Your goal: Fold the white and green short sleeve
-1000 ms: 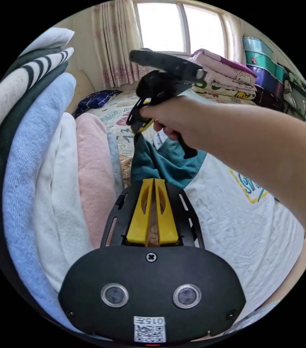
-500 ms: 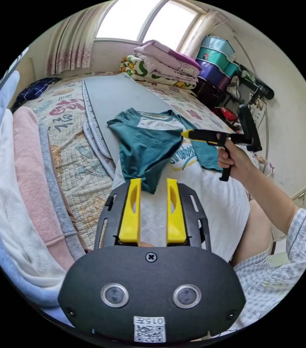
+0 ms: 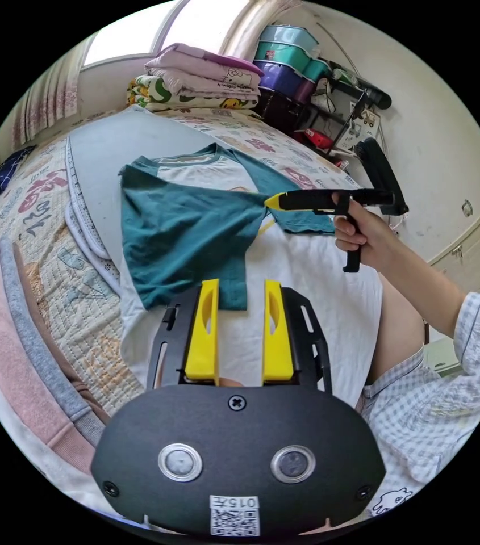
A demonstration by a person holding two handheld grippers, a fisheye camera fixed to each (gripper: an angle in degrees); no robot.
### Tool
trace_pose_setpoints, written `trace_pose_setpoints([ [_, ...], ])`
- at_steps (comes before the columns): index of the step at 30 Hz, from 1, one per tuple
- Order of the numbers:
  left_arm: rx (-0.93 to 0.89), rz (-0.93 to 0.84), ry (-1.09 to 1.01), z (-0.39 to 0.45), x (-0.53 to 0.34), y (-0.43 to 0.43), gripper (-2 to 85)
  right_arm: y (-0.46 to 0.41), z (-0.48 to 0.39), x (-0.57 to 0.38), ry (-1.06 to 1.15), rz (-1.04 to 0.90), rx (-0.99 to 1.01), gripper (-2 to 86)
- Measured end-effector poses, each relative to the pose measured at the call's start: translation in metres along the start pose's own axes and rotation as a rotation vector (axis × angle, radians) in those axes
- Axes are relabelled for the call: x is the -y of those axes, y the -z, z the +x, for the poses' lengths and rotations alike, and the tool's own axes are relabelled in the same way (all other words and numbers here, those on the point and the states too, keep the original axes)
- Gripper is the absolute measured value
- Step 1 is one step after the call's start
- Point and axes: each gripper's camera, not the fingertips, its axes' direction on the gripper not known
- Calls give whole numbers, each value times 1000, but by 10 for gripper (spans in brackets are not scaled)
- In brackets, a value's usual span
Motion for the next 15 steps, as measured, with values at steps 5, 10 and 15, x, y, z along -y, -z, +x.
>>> trace_pose_setpoints([
  [5,-22,-21,20,-15,-4,1,106,6,17,-14,12,-36,-28,8],
  [10,-4,65,270,-59,-27,22,107,16,37,-5,-3,-61,-83,51],
  [15,24,86,404,-89,-35,23,102,18,-6,-5,305,-99,18,69],
])
